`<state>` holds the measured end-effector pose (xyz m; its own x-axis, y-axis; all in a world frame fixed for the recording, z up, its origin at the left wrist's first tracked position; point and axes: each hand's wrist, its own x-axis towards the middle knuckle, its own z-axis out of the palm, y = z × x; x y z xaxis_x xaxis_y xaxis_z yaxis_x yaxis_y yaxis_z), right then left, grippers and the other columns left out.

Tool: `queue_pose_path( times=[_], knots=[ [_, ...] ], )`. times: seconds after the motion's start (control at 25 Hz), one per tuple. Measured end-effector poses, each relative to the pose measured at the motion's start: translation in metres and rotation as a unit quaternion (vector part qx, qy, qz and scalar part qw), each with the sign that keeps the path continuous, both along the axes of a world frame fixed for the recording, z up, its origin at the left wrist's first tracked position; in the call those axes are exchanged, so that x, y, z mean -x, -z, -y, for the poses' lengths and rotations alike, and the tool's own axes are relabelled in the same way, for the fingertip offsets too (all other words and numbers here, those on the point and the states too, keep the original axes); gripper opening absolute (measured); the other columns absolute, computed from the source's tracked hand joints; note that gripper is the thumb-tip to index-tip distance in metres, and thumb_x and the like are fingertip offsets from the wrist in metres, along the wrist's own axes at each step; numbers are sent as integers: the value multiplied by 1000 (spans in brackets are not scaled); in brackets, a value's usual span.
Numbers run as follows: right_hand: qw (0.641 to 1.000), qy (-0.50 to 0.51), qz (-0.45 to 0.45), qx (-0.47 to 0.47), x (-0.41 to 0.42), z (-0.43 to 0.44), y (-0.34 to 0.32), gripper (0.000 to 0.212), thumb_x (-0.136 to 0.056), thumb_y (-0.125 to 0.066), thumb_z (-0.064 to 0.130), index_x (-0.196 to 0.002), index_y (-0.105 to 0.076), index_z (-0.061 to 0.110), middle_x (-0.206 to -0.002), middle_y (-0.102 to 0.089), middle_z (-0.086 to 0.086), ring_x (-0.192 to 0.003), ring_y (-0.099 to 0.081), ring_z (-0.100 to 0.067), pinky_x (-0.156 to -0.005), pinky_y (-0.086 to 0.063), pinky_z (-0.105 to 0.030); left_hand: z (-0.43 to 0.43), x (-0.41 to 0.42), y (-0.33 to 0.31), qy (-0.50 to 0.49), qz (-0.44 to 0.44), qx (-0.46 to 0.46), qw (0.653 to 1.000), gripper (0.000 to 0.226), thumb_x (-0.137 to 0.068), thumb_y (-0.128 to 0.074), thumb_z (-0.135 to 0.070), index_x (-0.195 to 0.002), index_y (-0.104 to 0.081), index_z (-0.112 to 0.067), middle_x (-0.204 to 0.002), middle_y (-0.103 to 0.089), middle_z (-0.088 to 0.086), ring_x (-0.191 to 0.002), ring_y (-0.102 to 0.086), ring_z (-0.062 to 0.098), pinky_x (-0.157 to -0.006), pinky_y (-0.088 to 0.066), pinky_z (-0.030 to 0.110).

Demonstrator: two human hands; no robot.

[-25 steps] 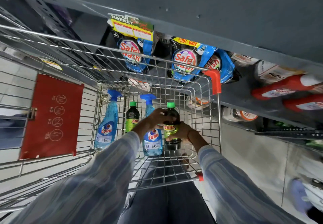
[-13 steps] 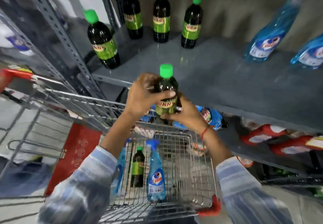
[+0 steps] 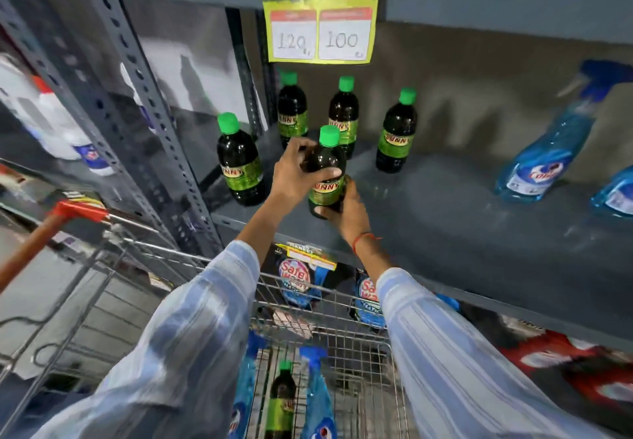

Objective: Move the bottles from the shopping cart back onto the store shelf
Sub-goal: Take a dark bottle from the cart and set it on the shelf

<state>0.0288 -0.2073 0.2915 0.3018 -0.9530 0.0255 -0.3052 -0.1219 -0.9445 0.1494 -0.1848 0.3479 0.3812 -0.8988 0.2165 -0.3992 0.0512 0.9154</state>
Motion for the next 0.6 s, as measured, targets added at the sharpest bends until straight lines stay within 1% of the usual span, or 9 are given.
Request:
queue_pose_path(
  times=[0.12,0.2,0.28,0.32,0.36,0.4,0.48,0.52,0.6],
  knots=[
    [999,5,-47,27,-7,10,-2,78,-74,-72,10,-138,-29,13,-135,-50,-17,-121,-51,-33,-100,-46,-49,6,-5,-5,1,-2,-13,1000,66,-60,-85,-28,-112,-47,-14,-110,-69,9,-103,-65,19,-97,-51,41],
    [997,22,-43,52,-6,5,-7,82,-73,-75,16,-139,-27,9,-138,-47,-17,-124,-49,-31,-104,-43,-45,-2,-1,-10,-7,22,9,1000,76,-63,-83,-32,-124,-41,-13,-123,-63,4,-113,-60,16,-99,-46,26],
    [989,70,1,133,3,-18,4,75,-76,-73,22,-137,-31,7,-132,-49,-14,-120,-51,-23,-103,-42,-24,-27,11,5,-33,40,76,996,84,-67,-77,-42,-133,-33,-14,-132,-49,-8,-125,-48,9,-100,-39,14],
    [979,91,11,183,8,-38,18,65,-79,-69,24,-134,-36,10,-123,-52,-11,-112,-53,-15,-97,-41,-12,-46,18,25,-58,40,104,992,80,-71,-73,-46,-134,-33,-17,-131,-45,-13,-127,-46,7,-102,-39,14],
    [971,106,10,215,15,-62,41,52,-83,-63,27,-128,-42,13,-113,-53,-7,-100,-52,-7,-89,-39,-4,-68,27,55,-85,40,109,990,70,-75,-69,-48,-130,-36,-18,-128,-45,-15,-124,-48,9,-101,-43,20],
    [968,107,-3,227,22,-86,64,41,-86,-58,30,-122,-46,16,-105,-52,-5,-91,-48,-2,-83,-38,-2,-91,35,85,-104,45,94,989,57,-79,-65,-46,-123,-42,-19,-122,-49,-12,-115,-53,14,-96,-49,30],
    [979,71,-57,181,36,-130,117,29,-87,-55,29,-112,-51,14,-97,-54,-9,-83,-46,-4,-76,-45,-9,-134,45,150,-120,33,3,992,35,-81,-64,-36,-105,-49,-17,-103,-57,1,-92,-58,24,-80,-52,46],
    [988,44,-88,120,42,-147,146,27,-86,-57,24,-108,-53,9,-96,-56,-13,-82,-50,-10,-73,-50,-19,-149,45,184,-119,12,-69,990,32,-80,-67,-30,-101,-50,-13,-98,-60,8,-89,-59,28,-77,-51,50],
    [988,-21,-142,-48,48,-173,201,24,-86,-60,12,-106,-57,1,-99,-61,-22,-85,-61,-28,-76,-54,-42,-172,36,249,-98,-14,-252,963,41,-78,-71,-22,-108,-51,-3,-106,-62,21,-100,-58,37,-85,-49,47]
  ],
)
